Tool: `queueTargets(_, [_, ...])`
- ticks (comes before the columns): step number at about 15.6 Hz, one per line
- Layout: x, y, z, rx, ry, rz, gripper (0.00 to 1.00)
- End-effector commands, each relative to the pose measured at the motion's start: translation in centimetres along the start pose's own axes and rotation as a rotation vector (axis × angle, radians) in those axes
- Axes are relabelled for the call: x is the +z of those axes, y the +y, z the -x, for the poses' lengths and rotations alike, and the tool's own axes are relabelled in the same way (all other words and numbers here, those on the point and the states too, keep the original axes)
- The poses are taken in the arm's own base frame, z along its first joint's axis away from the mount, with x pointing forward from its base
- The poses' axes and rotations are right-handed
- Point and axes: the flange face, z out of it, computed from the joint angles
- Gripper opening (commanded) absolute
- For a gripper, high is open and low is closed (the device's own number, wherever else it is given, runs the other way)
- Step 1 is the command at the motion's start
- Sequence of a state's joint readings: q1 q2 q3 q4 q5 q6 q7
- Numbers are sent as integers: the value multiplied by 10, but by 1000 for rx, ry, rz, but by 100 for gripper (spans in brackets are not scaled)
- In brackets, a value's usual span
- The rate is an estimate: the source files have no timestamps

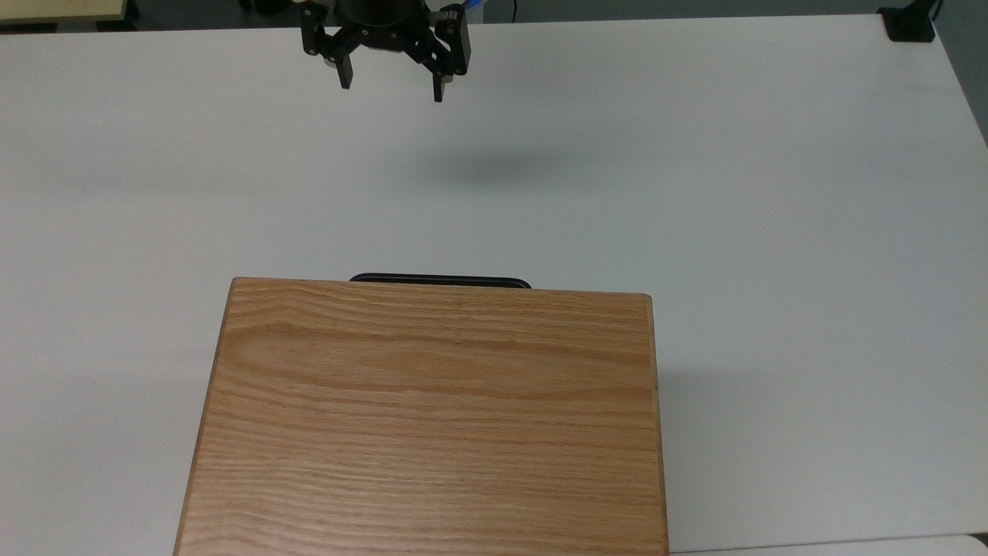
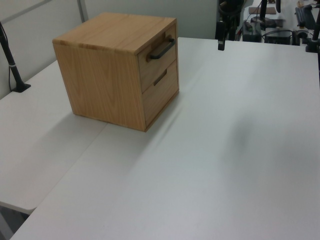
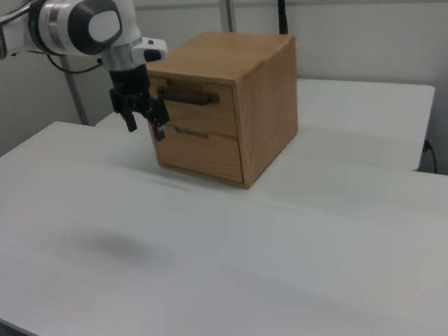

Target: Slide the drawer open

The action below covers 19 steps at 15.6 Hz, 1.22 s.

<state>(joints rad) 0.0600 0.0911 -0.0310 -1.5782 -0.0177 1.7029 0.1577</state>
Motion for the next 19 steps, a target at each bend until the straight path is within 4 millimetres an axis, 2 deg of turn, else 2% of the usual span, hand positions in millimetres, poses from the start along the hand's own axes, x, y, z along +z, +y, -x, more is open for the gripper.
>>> queueTargets(1, [-6,14,2,-49,-18,11,100])
queueTargets(4, [-6,24,1,-138,-18,11,100])
queueTargets(11, [-3,21,2,-147,-29,34,100])
queueTargets(19, [-2,28,1,-137,-35,27,100])
